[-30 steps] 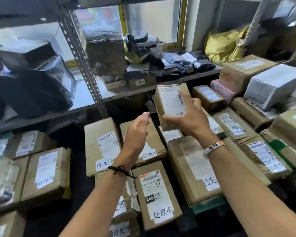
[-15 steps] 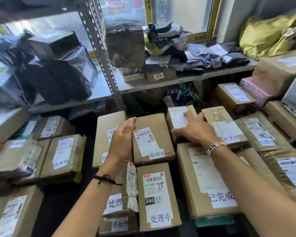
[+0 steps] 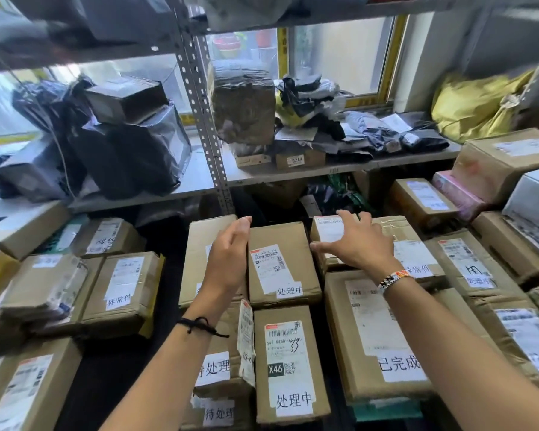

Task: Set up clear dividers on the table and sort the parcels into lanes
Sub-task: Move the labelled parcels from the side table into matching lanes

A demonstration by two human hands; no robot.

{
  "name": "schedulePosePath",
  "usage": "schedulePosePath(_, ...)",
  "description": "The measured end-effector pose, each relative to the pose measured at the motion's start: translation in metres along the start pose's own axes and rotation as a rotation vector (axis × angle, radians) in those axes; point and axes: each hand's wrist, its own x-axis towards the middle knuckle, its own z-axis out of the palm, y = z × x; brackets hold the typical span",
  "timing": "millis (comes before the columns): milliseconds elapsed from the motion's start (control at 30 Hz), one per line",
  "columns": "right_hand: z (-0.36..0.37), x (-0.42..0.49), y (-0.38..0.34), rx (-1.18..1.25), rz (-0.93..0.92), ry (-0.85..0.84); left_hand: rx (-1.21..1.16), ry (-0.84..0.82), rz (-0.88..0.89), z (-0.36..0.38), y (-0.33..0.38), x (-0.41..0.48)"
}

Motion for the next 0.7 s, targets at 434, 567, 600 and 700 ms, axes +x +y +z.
schedulePosePath(434,-0.034,-0.062,-0.121,0.329,-0.573,0.307,0.058,0.240,0.090,-0.073,0.023,-0.014)
schedulePosePath(567,-0.030,-0.075,-0.156,0.357,-0.645,0.271,0.064,0.306,0.085,-0.101,0.018,-0.019)
schedulePosePath(600,-0.028,-0.078,-0.163,0.360,-0.656,0.260,0.056,0.317,0.079,-0.107,0.016,-0.020)
schedulePosePath(700,-0.018,-0.088,-0.189,0.362,-0.699,0.222,0.004,0.361,0.051,-0.127,0.008,-0.026)
